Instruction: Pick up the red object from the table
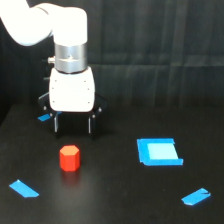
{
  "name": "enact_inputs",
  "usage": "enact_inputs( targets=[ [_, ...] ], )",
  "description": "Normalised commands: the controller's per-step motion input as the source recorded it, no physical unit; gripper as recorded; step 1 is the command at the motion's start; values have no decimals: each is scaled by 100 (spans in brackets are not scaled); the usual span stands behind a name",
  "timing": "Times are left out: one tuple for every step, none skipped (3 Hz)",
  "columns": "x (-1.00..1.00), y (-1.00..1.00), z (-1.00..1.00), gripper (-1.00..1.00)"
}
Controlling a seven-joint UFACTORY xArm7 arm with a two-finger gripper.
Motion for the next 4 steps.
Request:
enact_inputs(
  targets=[
    [35, -85, 2, 99],
    [17, -79, 5, 98],
    [20, -82, 0, 100],
    [-3, -68, -1, 93]
  ],
)
